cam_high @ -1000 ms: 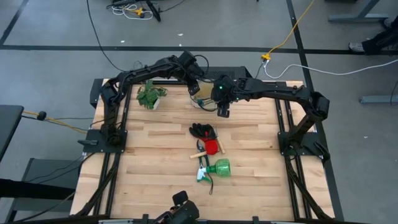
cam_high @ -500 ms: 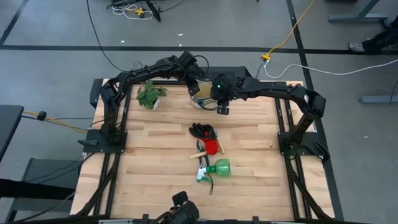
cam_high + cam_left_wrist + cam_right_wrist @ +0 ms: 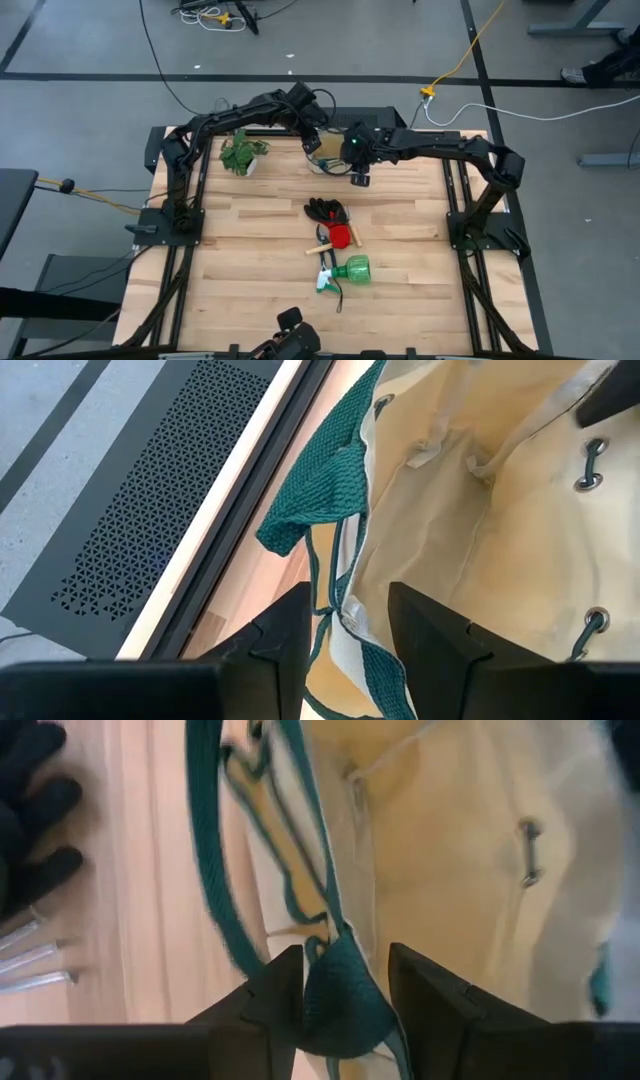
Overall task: Pick & Place Garden tools in Gardening bag
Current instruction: Prepare the gardening bag
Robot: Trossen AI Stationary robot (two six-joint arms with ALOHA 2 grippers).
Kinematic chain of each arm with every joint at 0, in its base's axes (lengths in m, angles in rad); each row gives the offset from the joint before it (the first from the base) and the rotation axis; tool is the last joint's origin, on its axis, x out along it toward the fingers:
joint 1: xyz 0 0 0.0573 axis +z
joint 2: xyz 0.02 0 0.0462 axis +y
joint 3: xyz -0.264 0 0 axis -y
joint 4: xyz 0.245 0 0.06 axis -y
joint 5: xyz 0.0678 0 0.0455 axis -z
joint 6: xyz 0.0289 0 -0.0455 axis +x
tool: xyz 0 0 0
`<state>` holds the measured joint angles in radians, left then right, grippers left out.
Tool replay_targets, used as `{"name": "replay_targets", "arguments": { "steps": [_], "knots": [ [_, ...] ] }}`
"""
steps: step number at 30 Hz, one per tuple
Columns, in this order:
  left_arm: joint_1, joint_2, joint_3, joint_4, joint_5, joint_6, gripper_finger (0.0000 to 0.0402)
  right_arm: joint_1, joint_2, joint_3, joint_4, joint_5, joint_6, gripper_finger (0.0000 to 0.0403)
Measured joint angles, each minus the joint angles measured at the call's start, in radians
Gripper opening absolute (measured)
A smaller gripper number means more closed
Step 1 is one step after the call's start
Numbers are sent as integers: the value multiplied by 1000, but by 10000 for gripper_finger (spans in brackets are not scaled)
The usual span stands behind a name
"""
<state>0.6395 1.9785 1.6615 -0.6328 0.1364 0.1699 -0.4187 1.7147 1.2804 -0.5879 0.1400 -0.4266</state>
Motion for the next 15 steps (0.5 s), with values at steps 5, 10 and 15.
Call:
{"name": "replay_targets", "arguments": {
  "steps": [5, 10, 15],
  "knots": [
    [0, 0, 0, 0, 0, 1, 138, 0, 0, -6, 17, 0, -1, 145],
    [0, 0, 0, 1, -18, 7, 108, 0, 0, -6, 23, 0, -1, 107],
    [0, -1, 0, 2, -36, 9, 42, 0, 0, -6, 23, -31, -1, 44]
  ]
}}
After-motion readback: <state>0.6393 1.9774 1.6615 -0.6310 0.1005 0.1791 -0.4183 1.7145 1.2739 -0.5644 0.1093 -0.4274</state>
